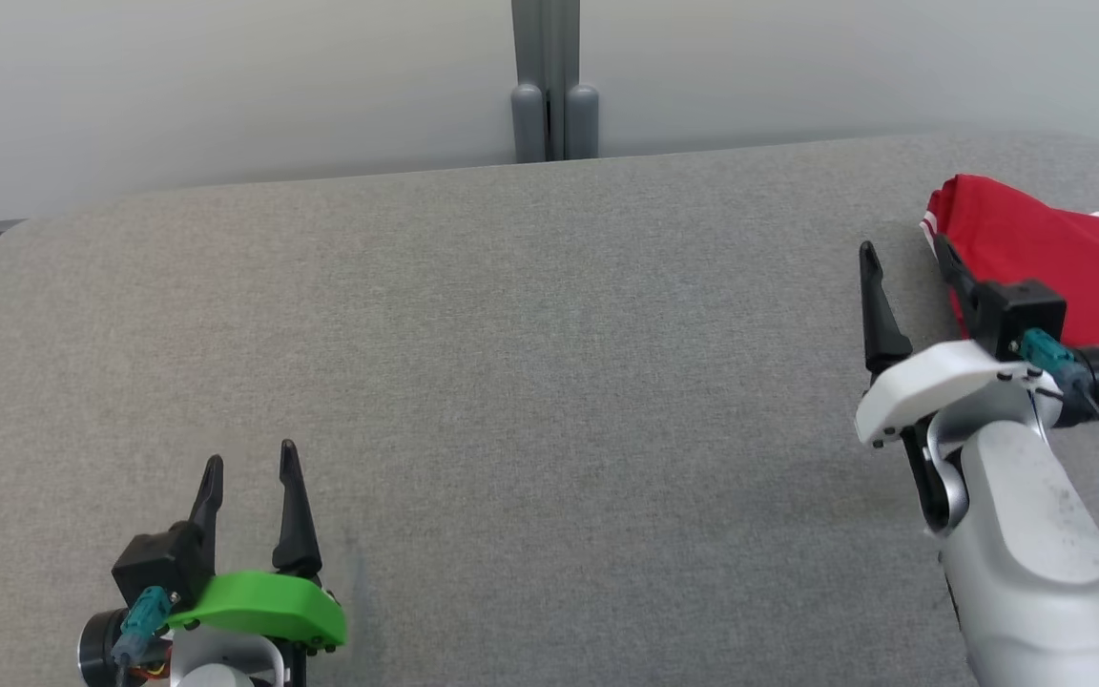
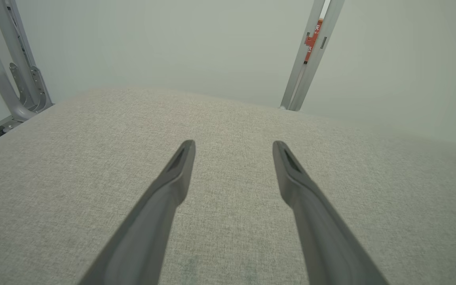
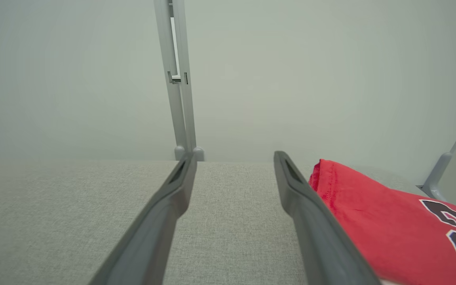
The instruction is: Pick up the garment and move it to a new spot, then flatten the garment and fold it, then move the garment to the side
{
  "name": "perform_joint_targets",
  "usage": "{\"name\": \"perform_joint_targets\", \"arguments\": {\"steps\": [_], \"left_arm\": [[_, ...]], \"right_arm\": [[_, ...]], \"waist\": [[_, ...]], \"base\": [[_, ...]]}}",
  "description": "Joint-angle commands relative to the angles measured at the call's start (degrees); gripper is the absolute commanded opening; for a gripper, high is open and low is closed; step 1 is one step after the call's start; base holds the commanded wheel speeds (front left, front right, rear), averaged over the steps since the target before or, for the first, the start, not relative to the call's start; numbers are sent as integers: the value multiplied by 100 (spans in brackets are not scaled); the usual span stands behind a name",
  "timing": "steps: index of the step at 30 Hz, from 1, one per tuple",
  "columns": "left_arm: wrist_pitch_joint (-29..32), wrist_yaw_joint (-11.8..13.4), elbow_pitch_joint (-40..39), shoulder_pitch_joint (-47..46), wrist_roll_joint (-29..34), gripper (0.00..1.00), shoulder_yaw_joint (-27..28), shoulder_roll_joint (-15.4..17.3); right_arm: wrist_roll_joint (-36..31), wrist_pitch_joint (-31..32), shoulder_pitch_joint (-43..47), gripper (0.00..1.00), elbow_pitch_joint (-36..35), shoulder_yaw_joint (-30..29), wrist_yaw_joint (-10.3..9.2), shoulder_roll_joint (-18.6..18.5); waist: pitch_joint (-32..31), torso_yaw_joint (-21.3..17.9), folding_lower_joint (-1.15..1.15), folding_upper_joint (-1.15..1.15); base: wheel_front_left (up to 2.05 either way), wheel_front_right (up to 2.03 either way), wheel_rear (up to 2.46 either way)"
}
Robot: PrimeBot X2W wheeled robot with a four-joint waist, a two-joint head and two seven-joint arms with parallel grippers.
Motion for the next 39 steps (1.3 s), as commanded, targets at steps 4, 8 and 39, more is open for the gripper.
{"name": "perform_joint_targets", "arguments": {"steps": [4,8,39], "left_arm": [[-16,66,-37,199,153,100,-13,-14],[-16,66,-70,328,245,100,-96,-22],[-17,267,-585,675,195,100,-518,-34]], "right_arm": [[160,-14,797,100,-858,-25,-6,97],[394,-10,1523,100,-1514,-4,-6,148],[1032,186,2934,100,-2531,427,-6,151]], "waist": [[-113,168,0,0],[-160,246,0,0],[-268,298,0,0]], "base": [[0,0,0],[0,0,0],[0,0,0]]}}
